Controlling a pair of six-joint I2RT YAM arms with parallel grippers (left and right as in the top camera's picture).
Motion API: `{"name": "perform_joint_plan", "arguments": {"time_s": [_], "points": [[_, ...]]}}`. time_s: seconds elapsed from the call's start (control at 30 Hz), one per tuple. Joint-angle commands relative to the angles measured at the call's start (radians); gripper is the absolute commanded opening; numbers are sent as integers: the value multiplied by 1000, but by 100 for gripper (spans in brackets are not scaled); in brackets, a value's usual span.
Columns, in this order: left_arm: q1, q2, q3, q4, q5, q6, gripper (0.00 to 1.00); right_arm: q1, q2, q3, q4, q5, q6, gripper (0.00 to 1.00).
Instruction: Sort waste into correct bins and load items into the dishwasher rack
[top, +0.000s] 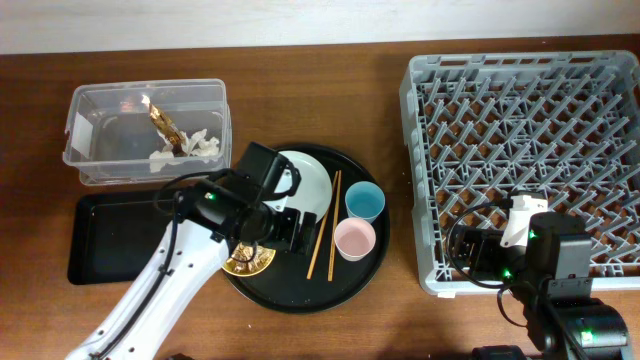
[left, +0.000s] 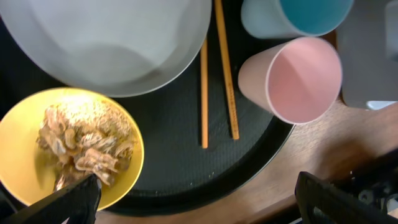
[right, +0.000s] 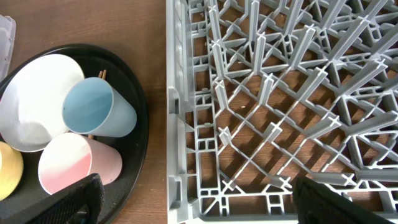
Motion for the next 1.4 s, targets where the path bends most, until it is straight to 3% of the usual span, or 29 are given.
{"name": "perform_joint_plan", "arguments": {"time_s": [0.0,0.17,0.43,0.47,0.53,0.77,0.83,0.93,1.07,1.23,1.37], "points": [[-6,-8,13,51,14,-2,99,5,1,13,3,-1,1,98],[-6,34,50,63,43,-19,89,5,1,13,3,-1,1,98],[-15,209,166,20,60,-17,89,5,1,13,3,-1,1,98],[-25,232,166,34,63,-17,80,5,1,13,3,-1,1,98],[-54,280,166,49,63,-18,71,5,1,13,2,-1,1,98],[-145,445,166,89,36,-18,70,5,1,13,-3,-1,1,99],[-151,475,166,111,36,-18,61,5,1,13,-6,-1,1,98],[-150,489,166,111,36,-18,23,5,1,13,-10,-1,1,98],[-150,489,168,98,37,-18,1,5,1,13,-16,2,1,98],[-122,395,203,-27,37,-17,0,5,1,13,-16,3,1,98],[-3,203,207,-23,76,-18,0,5,1,13,6,79,42,98]]}}
